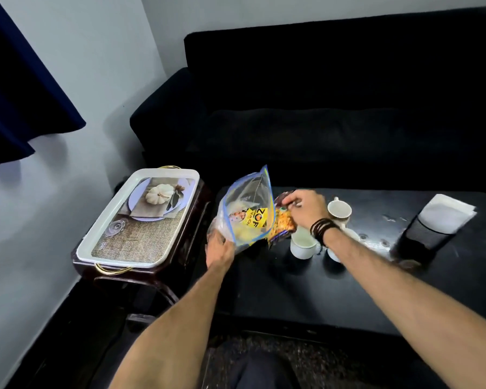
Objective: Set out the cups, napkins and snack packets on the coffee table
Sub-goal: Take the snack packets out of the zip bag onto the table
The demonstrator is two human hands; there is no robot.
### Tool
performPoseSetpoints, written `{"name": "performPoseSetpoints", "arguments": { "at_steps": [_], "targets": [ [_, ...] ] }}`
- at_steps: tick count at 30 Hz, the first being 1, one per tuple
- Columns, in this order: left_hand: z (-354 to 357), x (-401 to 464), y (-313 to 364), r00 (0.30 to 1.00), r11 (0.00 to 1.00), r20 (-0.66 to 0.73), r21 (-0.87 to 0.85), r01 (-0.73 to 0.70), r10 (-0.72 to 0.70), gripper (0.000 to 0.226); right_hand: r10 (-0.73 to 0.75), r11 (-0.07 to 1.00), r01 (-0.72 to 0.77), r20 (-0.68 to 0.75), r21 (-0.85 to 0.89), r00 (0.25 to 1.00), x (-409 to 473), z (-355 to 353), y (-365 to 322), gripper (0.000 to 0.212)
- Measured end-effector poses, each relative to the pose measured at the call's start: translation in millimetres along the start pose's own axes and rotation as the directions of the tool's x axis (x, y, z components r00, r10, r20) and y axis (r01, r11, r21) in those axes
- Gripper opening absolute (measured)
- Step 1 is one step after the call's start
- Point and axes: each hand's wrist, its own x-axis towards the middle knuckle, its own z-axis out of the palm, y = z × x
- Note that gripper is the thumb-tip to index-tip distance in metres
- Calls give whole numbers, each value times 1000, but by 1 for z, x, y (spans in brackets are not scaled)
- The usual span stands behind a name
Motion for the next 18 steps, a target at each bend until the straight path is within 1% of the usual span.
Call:
{"name": "performPoseSetpoints", "arguments": {
  "at_steps": [1, 3, 5, 7, 9, 11, 13, 14, 15, 16, 17, 18],
  "targets": [
    [2, -1, -6, 998, 997, 58, 77, 2, -7, 51, -8, 1000, 8, 36, -15, 999, -6, 13, 2, 28],
    [8, -2, -21, 990, 964, 142, 262, -44, 7, 55, -12, 998, 19, 101, -64, 995, -16, 35, 9, 31],
    [11, -2, -31, 988, 963, 152, 265, -53, 12, 56, -13, 985, 35, 134, -167, 991, -20, 49, 16, 27],
    [11, 0, -34, 984, 967, 176, 251, -48, 3, 55, -2, 971, 29, 116, -237, 993, -22, 54, 18, 20],
    [11, 4, -33, 978, 980, 207, 200, -17, -25, 55, -18, 946, 52, 110, -319, 994, -21, 54, 16, 16],
    [9, 7, -32, 973, 984, 226, 176, 4, -44, 55, -27, 914, 84, 146, -398, 989, -21, 51, 16, 16],
    [11, 9, -32, 975, 986, 216, 164, 7, -43, 56, -24, 871, 112, 187, -478, 982, -21, 46, 15, 16],
    [12, 8, -32, 977, 987, 207, 163, 10, -44, 56, -45, 845, 130, 174, -518, 984, -21, 43, 14, 16],
    [12, 7, -32, 979, 986, 198, 166, 11, -44, 55, -91, 841, 142, 123, -521, 988, -20, 41, 12, 17],
    [14, 7, -33, 982, 983, 183, 184, 7, -41, 54, -157, 872, 157, 40, -464, 987, -20, 40, 10, 18],
    [15, 5, -34, 985, 977, 167, 212, -4, -32, 54, -238, 910, 202, -59, -362, 969, -19, 38, 5, 19],
    [16, 4, -35, 988, 969, 151, 247, -13, -25, 55, -327, 926, 287, -141, -245, 935, -17, 36, -3, 19]
  ]
}}
